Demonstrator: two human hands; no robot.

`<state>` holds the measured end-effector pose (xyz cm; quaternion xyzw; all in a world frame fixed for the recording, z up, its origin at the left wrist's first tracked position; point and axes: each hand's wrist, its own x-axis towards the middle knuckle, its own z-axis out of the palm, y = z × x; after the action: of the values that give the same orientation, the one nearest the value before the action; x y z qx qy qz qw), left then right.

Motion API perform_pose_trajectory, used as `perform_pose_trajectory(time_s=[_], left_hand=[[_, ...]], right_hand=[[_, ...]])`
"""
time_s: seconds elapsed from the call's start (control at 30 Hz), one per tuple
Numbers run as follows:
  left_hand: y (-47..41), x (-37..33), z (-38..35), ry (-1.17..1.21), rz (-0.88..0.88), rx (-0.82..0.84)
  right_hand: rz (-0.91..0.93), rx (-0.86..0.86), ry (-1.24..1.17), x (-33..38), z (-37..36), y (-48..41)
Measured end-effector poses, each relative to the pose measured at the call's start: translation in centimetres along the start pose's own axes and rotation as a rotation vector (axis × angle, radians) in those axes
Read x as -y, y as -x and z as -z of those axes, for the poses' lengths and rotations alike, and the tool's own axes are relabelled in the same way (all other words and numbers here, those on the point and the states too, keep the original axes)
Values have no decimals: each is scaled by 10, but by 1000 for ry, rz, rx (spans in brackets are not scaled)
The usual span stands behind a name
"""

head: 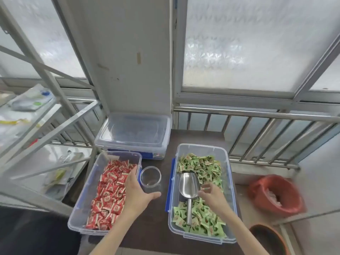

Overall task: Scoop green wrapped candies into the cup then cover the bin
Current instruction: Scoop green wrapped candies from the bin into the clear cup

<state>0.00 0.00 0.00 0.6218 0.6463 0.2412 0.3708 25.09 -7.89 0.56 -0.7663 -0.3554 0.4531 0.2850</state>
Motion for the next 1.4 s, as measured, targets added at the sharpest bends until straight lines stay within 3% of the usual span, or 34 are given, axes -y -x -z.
perform_pose_trajectory(time_s=[0.13, 0.27, 0.37, 0.5, 0.67, 0.8, 1.0, 1.2, 1.4], left_hand=[[-34, 3, -4, -101, 79, 61], [-53, 2, -9, -93, 122, 182], [-64, -1, -11, -89, 84, 213], [-60, -6, -18, -45, 56, 197], [-42, -16, -25, -39, -49, 62], [-17, -23, -27, -115, -155, -5], [6, -7, -45, -125, -110, 13], [12, -5, -49, -46, -115, 41], [19, 2, -49, -56, -104, 23]], right_hand=[[-107, 59, 143, 0, -19, 2], [-240, 187, 1, -12, -41, -4], [-377, 169, -158, -28, -57, -20], [-400, 109, -239, -43, -65, -45], [-350, 104, -323, -13, -41, -23], [-218, 129, -78, -6, 6, 1], [-157, 124, 339, 26, 76, 52], [-256, 205, 712, 56, 88, 82], [-378, 278, 777, 58, 78, 70]])
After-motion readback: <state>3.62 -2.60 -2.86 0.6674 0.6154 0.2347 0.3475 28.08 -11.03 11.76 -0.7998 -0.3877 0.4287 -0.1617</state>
